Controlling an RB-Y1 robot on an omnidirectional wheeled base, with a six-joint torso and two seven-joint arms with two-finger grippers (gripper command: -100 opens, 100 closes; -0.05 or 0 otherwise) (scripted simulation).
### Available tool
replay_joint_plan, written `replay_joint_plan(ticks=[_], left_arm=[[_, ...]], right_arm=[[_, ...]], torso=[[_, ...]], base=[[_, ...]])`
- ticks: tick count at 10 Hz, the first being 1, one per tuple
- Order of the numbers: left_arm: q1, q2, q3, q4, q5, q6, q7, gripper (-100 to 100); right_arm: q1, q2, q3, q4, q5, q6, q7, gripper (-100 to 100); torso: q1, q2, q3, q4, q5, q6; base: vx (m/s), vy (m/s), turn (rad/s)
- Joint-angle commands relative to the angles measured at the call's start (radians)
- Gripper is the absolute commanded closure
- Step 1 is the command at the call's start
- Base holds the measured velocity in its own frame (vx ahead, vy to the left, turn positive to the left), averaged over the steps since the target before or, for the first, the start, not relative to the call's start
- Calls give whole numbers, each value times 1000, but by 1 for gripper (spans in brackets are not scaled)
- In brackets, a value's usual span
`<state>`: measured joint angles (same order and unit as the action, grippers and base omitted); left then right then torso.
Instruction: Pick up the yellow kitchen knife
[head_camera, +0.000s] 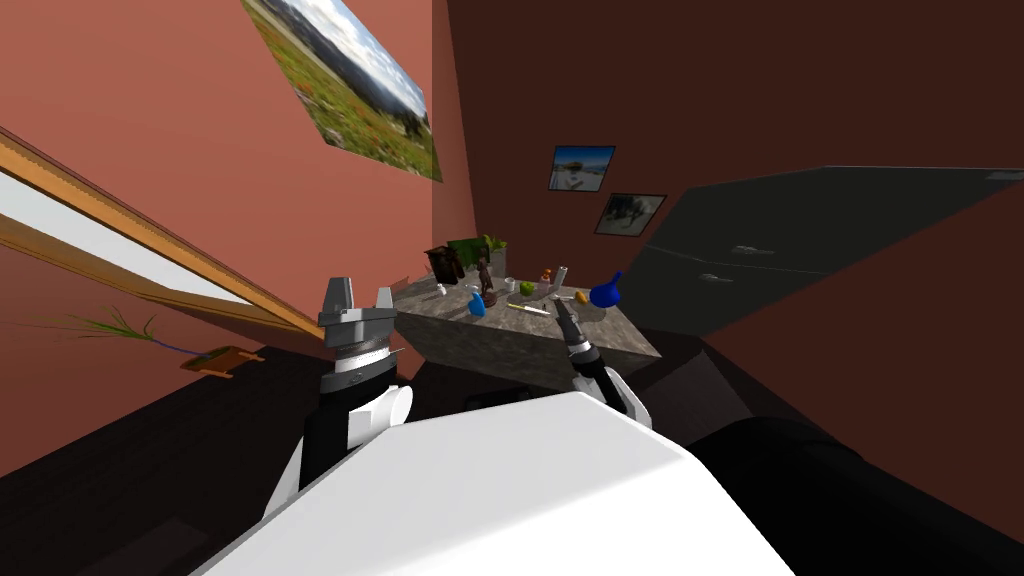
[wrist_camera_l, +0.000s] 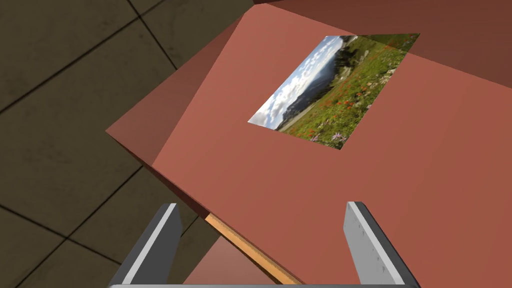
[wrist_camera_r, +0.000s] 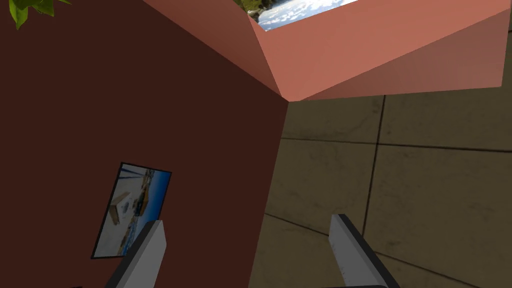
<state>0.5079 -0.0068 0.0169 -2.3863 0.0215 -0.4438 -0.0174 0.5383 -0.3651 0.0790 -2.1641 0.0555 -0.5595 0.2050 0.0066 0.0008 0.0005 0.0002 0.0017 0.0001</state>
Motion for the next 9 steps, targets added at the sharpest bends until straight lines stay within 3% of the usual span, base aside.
replay_joint_plan(ticks=[1,9], left_arm=[[0,0,0,0,0,0,0,0],[0,0,0,0,0,0,0,0]], right_arm=[[-4,-50,7,20,14,-6,5,-100],[-27,-258,39,116,74,-38,21,-100]], torso=[[0,0,0,0,0,0],[-1,-1,-1,0,0,0]], base=[[-8,110,104],[14,102,105]])
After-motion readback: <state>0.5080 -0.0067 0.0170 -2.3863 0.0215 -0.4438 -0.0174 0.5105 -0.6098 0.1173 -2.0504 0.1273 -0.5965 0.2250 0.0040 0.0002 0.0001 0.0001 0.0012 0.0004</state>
